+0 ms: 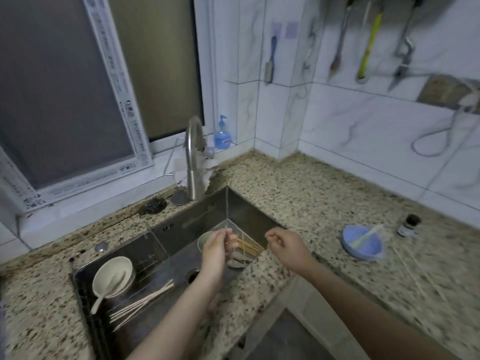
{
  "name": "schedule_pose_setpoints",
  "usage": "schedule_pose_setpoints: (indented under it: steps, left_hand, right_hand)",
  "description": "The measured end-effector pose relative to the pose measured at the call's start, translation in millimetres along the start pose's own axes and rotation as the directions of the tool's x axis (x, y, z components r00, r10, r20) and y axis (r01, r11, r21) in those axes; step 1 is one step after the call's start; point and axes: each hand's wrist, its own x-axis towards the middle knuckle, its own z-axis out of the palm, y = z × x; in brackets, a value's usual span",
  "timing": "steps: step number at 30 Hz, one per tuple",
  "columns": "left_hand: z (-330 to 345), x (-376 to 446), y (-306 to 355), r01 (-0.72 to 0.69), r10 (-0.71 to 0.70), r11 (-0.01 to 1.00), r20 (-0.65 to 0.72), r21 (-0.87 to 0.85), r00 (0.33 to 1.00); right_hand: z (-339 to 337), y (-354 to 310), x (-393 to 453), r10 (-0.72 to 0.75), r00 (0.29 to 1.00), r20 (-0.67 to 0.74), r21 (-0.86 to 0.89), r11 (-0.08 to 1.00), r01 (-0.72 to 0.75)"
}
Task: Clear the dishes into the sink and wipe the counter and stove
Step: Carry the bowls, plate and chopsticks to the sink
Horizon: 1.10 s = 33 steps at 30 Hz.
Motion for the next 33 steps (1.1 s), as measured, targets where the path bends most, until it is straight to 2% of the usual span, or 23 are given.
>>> schedule_pose_setpoints:
  steps: [3,8,17,22,27,31,33]
  left_hand:
    - [58.4,-29.5,-19.9,0.024,-0.025,0.999,0.082,0.024,0.996]
    - [132.5,-78.1,-51.3,-0.015,-0.013,0.991,0.202,0.136,0.979]
    - [232.1,-122.7,-100.4,0.002,-0.111,0.955,0.350,0.297,0.930]
    - [282.9,-127.5,-125.3,0.049,-0.213,0.932,0.432,0.359,0.876]
    - [333.3,-131.9,-139.6,0.088,-0.308,0.901,0.482,0.426,0.821]
    - [379.9,-120.2,-151.0,0.121,-0.383,0.881,0.536,0.458,0.752]
    - [406.3,-111.1,-156.1,0.118,-0.383,0.889,0.578,0.442,0.720]
  right_hand:
    - [-52.4,45.8,-33.4,0.073,0.995,-0.061,0.023,0.997,-0.072]
    - [-114.1,110.2,-91.8,0.166,0.978,-0.126,0.093,0.984,-0.155]
    - [-171.9,194.7,-172.7,0.380,0.883,-0.274,0.236,0.917,-0.321]
    - [-201.7,226.7,-205.3,0.449,0.817,-0.363,0.217,0.893,-0.394]
    - [-232.2,257.3,-225.9,0.521,0.757,-0.394,0.177,0.851,-0.494]
    - [-261.3,278.8,-232.2,0.527,0.710,-0.467,0.143,0.837,-0.527]
    - [-279.6,287.5,-231.7,0.559,0.665,-0.495,0.169,0.813,-0.558]
